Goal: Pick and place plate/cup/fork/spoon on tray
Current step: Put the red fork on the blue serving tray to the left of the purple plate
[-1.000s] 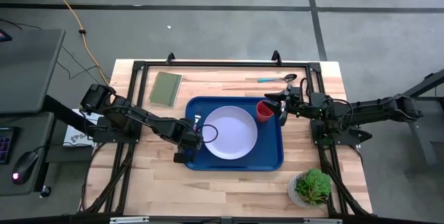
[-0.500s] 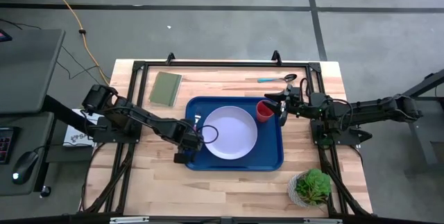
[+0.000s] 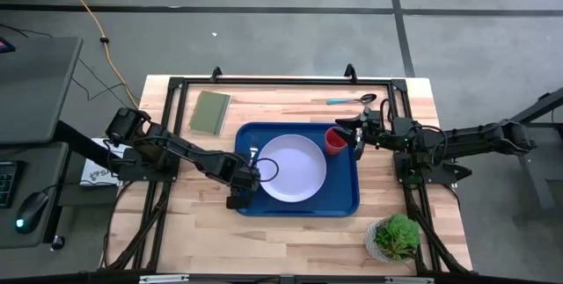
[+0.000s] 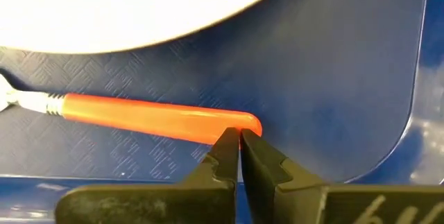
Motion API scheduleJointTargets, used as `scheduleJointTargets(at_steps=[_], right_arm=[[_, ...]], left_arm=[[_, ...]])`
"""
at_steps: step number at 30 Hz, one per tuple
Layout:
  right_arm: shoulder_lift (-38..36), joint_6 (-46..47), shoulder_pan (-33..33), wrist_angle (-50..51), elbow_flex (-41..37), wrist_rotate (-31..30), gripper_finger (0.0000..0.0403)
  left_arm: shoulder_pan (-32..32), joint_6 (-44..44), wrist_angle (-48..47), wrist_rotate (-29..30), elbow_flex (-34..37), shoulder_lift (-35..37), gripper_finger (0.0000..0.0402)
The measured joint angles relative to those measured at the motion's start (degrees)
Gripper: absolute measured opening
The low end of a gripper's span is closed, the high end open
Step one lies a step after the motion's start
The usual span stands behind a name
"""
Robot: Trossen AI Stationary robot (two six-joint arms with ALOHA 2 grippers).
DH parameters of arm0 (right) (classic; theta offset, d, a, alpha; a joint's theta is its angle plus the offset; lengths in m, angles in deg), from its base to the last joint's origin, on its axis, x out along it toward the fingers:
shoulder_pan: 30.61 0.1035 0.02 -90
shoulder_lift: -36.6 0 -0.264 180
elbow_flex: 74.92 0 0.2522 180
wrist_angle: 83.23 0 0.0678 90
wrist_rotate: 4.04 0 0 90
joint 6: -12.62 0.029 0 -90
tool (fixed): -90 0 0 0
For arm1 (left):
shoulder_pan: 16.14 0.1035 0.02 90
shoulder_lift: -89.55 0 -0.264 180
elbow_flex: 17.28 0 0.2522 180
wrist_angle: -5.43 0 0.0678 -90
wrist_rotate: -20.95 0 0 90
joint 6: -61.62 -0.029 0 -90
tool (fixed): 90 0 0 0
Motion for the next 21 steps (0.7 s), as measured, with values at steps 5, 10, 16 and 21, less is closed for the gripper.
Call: scheduleJointTargets(at_steps=[5, 10, 16, 21], right_arm=[[0.00, 0.08, 0.00, 0.02, 0.00, 0.00, 0.0167], [0.00, 0.07, 0.00, 0.04, 0.00, 0.00, 0.0167], [0.00, 0.10, 0.00, 0.04, 0.00, 0.00, 0.0167], [0.00, 0.11, 0.00, 0.04, 0.00, 0.00, 0.0167]], left_arm=[[-0.04, 6.97, 0.07, 0.40, 0.03, -0.02, 0.0000], [-0.02, 13.75, 1.03, 1.31, 0.08, -0.08, 0.0000], [-0.22, 17.07, 3.09, 1.39, 0.11, -0.17, 0.0000], [-0.20, 18.91, 2.96, 1.41, 0.04, 0.06, 0.0000]])
